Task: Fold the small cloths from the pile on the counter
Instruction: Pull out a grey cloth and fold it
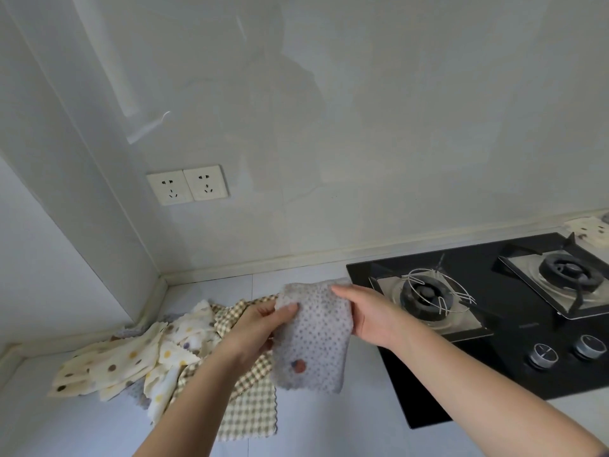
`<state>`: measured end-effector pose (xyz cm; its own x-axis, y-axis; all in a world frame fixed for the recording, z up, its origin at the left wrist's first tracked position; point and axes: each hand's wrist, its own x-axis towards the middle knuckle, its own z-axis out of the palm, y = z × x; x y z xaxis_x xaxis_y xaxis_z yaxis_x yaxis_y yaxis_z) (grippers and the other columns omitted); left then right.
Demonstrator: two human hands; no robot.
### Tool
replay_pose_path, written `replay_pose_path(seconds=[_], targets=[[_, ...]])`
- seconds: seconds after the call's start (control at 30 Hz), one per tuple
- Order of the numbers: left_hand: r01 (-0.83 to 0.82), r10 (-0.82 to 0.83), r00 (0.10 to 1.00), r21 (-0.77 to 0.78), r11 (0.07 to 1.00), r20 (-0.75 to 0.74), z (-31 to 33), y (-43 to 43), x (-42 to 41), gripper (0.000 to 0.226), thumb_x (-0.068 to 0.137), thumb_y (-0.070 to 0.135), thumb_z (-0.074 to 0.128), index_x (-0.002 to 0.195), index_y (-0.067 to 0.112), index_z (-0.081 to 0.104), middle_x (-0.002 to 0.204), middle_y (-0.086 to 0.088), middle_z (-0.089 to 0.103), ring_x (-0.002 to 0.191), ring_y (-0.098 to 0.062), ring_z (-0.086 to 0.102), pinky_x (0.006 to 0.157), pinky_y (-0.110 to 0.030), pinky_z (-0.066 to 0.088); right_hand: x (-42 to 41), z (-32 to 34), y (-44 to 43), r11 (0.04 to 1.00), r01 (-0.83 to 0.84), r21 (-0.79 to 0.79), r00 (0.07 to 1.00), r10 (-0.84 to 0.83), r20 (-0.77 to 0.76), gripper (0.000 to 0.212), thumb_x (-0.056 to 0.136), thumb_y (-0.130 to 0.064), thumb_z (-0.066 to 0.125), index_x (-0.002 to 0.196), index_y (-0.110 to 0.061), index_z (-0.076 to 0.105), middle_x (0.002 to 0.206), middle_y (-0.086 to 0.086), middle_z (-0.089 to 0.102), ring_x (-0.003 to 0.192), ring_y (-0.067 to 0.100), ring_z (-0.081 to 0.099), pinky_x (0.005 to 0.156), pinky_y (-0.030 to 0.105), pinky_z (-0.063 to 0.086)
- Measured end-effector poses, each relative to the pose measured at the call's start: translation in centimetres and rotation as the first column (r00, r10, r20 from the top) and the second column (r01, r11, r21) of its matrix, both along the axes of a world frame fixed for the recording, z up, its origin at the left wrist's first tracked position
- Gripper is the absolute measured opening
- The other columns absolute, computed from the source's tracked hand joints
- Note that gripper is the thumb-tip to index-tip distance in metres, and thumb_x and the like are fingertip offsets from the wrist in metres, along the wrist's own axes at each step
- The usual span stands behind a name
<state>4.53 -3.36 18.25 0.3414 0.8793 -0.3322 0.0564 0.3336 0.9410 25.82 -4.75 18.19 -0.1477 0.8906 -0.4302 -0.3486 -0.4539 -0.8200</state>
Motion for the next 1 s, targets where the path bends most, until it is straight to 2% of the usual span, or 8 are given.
replay_pose_path(seconds=[0.2, 0.3, 0.37, 0.47, 0.57, 0.77, 0.9, 1.0], targets=[[-0.1, 0.101, 0.992, 0.013, 0.995, -0.076, -0.5, -0.6, 0.2, 0.026, 0.092, 0.019, 0.064, 0.096, -0.006, 0.066, 0.095, -0.023, 0.071, 0.085, -0.037, 0.068, 0.078, -0.054, 0.056, 0.3, -1.6, -1.9, 0.986, -0.162, -0.042, 0.982, 0.166, 0.093, 0.03, 0.086, -0.014, 0.065, 0.114, -0.004, 0.064, 0.103, 0.012, 0.073, 0.094, 0.024, 0.07, 0.077, 0.035, 0.056], [-0.078, 0.082, 0.989, 0.038, 0.996, -0.121, -0.8, -0.9, 0.3, 0.027, 0.094, 0.021, 0.061, 0.095, -0.006, 0.065, 0.083, -0.017, 0.068, 0.07, -0.026, 0.064, 0.063, -0.035, 0.055, 0.4, -2.0, -2.2, 0.994, -0.1, 0.051, 0.972, 0.087, 0.218, 0.019, 0.095, -0.01, 0.057, 0.112, -0.01, 0.066, 0.104, 0.009, 0.073, 0.095, 0.023, 0.069, 0.075, 0.036, 0.055], [-0.077, 0.081, 0.994, 0.058, 0.995, -0.067, -0.7, -1.2, 0.4, 0.018, 0.097, 0.011, 0.054, 0.093, -0.002, 0.067, 0.076, -0.011, 0.069, 0.064, -0.02, 0.066, 0.056, -0.028, 0.053, 0.5, -2.0, -2.2, 0.989, -0.099, 0.11, 0.962, 0.067, 0.266, 0.021, 0.097, -0.012, 0.055, 0.114, -0.016, 0.066, 0.108, 0.008, 0.073, 0.099, 0.023, 0.069, 0.079, 0.036, 0.054], [-0.094, 0.08, 0.987, 0.101, 0.99, 0.143, -0.6, -1.3, 0.0, 0.017, 0.092, 0.008, 0.056, 0.099, 0.0, 0.069, 0.096, -0.025, 0.064, 0.082, -0.034, 0.059, 0.075, -0.042, 0.046, 0.7, -1.3, -2.7, 0.973, -0.086, 0.215, 0.98, 0.044, 0.196, 0.023, 0.098, -0.006, 0.051, 0.109, -0.016, 0.068, 0.105, 0.006, 0.074, 0.098, 0.021, 0.069, 0.084, 0.036, 0.054], [-0.083, 0.047, 0.975, 0.16, 0.984, 0.215, -0.8, -1.3, -0.8, 0.023, 0.086, 0.017, 0.057, 0.098, 0.005, 0.072, 0.098, -0.028, 0.055, 0.086, -0.035, 0.044, 0.072, -0.043, 0.035, 1.5, -0.2, -3.1, 0.945, -0.118, 0.305, 0.981, 0.064, 0.182, 0.037, 0.095, 0.01, 0.041, 0.089, -0.009, 0.072, 0.086, 0.005, 0.073, 0.083, 0.017, 0.068, 0.071, 0.026, 0.055], [0.07, -0.031, 0.995, 0.475, 0.877, -0.09, -0.8, -1.3, -1.0, 0.019, 0.078, 0.005, 0.074, 0.081, 0.008, 0.055, 0.063, 0.0, 0.058, 0.053, -0.011, 0.051, 0.052, -0.022, 0.047, 2.6, 0.4, -3.0, 0.855, -0.306, 0.419, 0.862, 0.062, 0.503, 0.017, 0.087, -0.011, 0.062, 0.076, -0.021, 0.07, 0.075, 0.0, 0.063, 0.075, 0.012, 0.059, 0.073, 0.029, 0.048], [0.163, -0.087, 0.976, 0.406, 0.899, -0.2, -0.3, -1.2, -1.1, 0.051, 0.074, 0.004, 0.08, 0.11, 0.03, 0.054, 0.09, -0.009, 0.069, 0.075, -0.019, 0.069, 0.065, -0.035, 0.058, 1.7, 0.1, -2.7, 0.801, -0.376, 0.466, 0.76, -0.02, 0.649, 0.03, 0.085, 0.0, 0.063, 0.09, -0.03, 0.062, 0.079, -0.013, 0.061, 0.074, 0.004, 0.058, 0.071, 0.022, 0.045], [0.391, -0.174, 0.867, 0.421, 0.818, -0.467, 0.1, -1.4, -0.6, 0.021, 0.079, 0.018, 0.079, 0.094, 0.022, 0.065, 0.085, 0.012, 0.069, 0.074, -0.006, 0.067, 0.064, -0.024, 0.054, 0.4, 0.9, -2.9, 0.768, -0.443, 0.462, 0.75, 0.035, 0.661, 0.042, 0.09, 0.0, 0.059, 0.111, -0.036, 0.059, 0.096, -0.022, 0.066, 0.092, -0.002, 0.063, 0.08, 0.022, 0.051]])
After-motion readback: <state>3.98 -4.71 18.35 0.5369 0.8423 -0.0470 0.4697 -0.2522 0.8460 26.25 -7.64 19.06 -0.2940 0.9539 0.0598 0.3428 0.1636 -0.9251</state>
